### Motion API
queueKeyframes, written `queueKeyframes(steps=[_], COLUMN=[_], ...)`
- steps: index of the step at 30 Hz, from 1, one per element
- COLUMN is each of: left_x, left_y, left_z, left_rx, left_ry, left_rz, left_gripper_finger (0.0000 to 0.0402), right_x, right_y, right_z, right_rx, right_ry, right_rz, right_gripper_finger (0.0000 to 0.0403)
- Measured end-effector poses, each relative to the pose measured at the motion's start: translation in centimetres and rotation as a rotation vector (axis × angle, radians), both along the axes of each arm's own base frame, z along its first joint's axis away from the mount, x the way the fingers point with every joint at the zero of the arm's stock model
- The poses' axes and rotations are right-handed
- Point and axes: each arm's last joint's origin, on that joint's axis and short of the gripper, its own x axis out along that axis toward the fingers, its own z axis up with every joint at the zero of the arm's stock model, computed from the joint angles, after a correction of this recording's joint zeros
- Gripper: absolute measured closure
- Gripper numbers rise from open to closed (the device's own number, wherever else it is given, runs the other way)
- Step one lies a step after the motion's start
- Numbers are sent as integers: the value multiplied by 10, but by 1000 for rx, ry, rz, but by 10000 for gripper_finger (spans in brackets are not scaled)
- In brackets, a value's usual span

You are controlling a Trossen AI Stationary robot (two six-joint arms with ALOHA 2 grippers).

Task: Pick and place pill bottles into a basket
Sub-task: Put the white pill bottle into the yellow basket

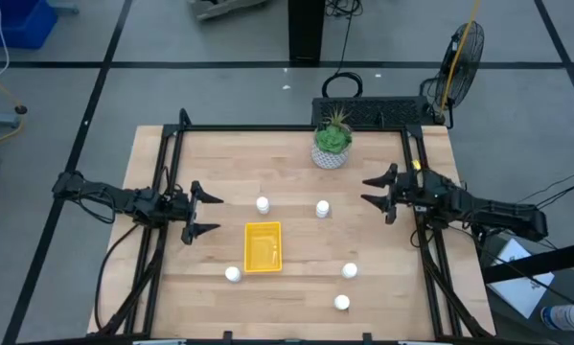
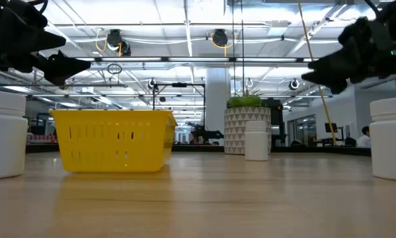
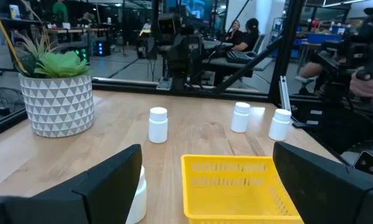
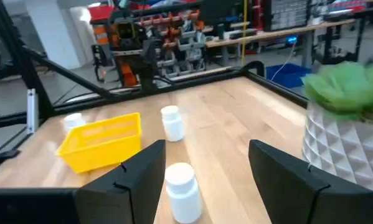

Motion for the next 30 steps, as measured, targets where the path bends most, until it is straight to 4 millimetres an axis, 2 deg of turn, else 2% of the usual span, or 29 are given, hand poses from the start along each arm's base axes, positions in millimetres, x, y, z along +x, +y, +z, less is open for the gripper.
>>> queueKeyframes(steps=[6, 12, 15, 18, 24, 30], left_x=[0, 1, 1, 2, 2, 2], left_y=[0, 0, 0, 0, -1, -1], left_z=[0, -2, -3, -5, -7, -8], left_rx=[3, 7, 5, -4, -20, -33], left_ry=[2, 19, 35, 54, 81, 86], left_rz=[0, 0, 1, 1, 2, 3], left_gripper_finger=[36, 36, 36, 36, 36, 36], right_x=[23, 67, 86, 100, 116, 127], right_y=[-3, -10, -12, -15, -25, -29], right_z=[39, 81, 96, 111, 125, 116], right_rx=[-30, -46, -59, -97, -150, -146], right_ry=[108, 247, 325, 374, 418, 469], right_rz=[77, 204, 299, 324, 327, 237], right_gripper_finger=[181, 181, 181, 181, 181, 181])
